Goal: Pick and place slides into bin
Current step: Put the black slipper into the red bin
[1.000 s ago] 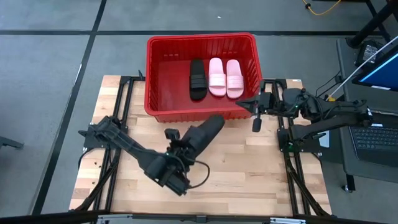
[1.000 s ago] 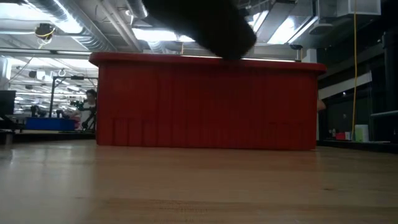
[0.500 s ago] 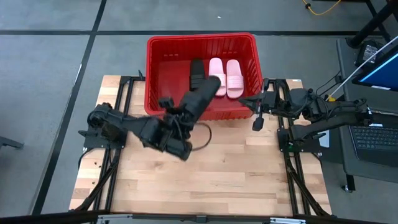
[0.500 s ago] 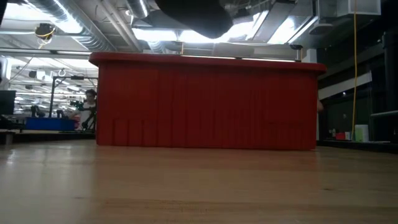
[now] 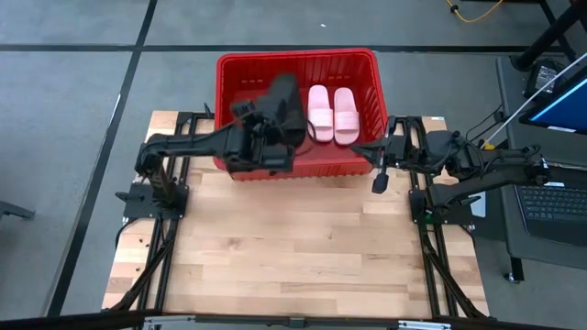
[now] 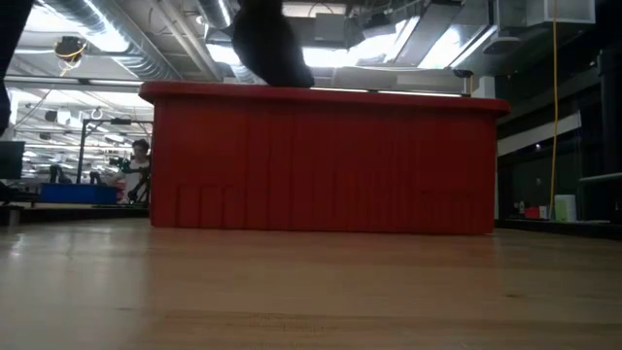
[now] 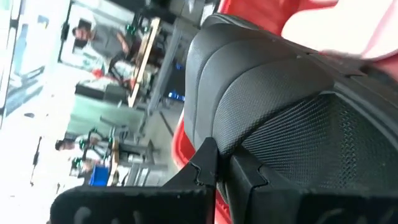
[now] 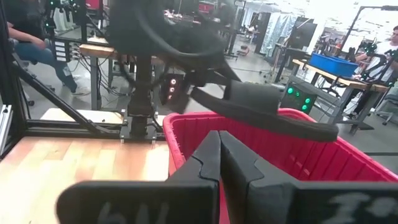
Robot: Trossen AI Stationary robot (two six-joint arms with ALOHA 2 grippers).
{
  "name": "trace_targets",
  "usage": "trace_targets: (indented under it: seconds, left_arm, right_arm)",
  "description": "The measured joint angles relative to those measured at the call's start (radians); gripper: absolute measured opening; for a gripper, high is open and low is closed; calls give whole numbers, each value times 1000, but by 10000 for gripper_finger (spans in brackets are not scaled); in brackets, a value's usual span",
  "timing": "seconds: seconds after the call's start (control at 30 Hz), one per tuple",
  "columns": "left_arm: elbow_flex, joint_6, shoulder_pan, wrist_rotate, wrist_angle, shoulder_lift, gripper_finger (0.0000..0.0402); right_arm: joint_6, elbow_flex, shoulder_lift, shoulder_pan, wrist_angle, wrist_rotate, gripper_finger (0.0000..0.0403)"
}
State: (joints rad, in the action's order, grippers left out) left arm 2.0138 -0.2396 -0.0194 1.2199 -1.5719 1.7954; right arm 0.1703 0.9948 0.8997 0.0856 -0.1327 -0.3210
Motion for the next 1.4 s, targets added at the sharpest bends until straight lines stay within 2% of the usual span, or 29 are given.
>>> trace_targets:
  seconds: [0.13, 0.33, 0.5, 0.73, 1.0, 1.2, 1.4]
  left_arm:
    - [-43, -33, 57, 6, 6, -1, 6]
    - [-176, -103, 113, 16, 14, 1, 7]
    - [-310, -91, 153, 9, 122, 1, 7]
    - [-412, 84, 246, -34, 328, 2, 7]
    - [-459, 282, 357, -182, 561, 2, 8]
    - [-518, 370, 415, -226, 658, 2, 8]
    - [-603, 375, 454, -255, 720, 2, 8]
  right_arm:
    - [-2, 0, 1, 0, -11, 0, 7]
    - [-1, 0, 1, 0, -23, 0, 7]
    - [27, 0, 1, 0, -23, 0, 7]
    - [45, 0, 1, 0, -23, 0, 7]
    - [44, 0, 1, 0, -23, 0, 7]
    - [43, 0, 2, 0, -31, 0, 7]
    - [44, 0, 2, 0, -31, -1, 7]
